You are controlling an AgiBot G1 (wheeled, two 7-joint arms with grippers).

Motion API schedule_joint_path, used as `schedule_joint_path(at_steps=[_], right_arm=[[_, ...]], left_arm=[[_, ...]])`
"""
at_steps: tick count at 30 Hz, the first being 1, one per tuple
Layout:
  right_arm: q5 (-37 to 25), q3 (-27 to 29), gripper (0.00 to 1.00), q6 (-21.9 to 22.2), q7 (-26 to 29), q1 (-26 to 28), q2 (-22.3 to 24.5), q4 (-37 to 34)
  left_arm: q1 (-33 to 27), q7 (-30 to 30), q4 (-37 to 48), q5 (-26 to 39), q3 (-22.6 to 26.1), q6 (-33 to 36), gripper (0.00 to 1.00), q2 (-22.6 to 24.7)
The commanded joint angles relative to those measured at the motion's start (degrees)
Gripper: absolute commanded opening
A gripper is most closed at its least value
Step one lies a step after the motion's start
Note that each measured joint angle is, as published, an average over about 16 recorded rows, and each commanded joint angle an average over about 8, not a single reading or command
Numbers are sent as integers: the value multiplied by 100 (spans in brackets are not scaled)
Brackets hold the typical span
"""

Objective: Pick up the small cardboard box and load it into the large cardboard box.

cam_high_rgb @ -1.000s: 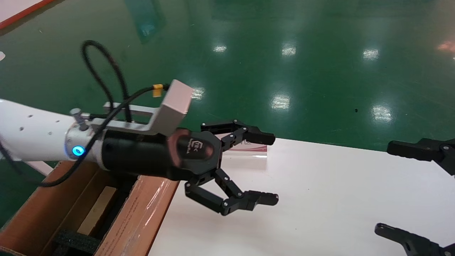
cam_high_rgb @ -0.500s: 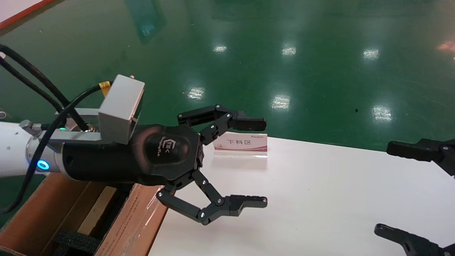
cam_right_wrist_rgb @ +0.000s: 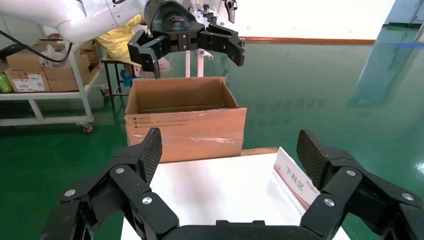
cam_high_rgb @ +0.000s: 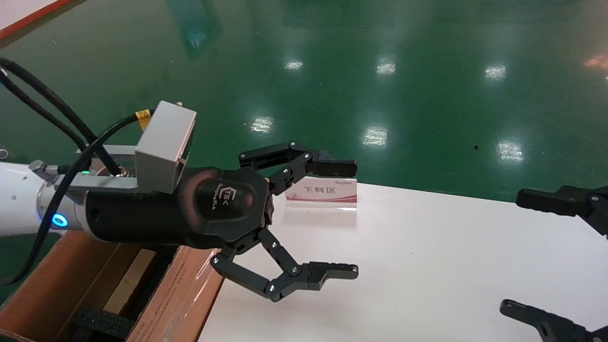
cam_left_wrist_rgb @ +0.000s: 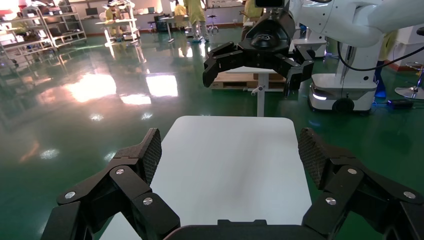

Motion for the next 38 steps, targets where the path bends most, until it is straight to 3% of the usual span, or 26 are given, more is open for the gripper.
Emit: schedule_joint_path(at_steps=[1, 38], right_arm=[[-2, 3, 100, -1, 2, -1, -1, 1], [7, -13, 100, 2, -7, 5, 4, -4]], left_arm=[[-7, 0, 3, 0, 15, -1, 100, 0], [-138, -4, 56, 5, 280, -16, 100, -1]])
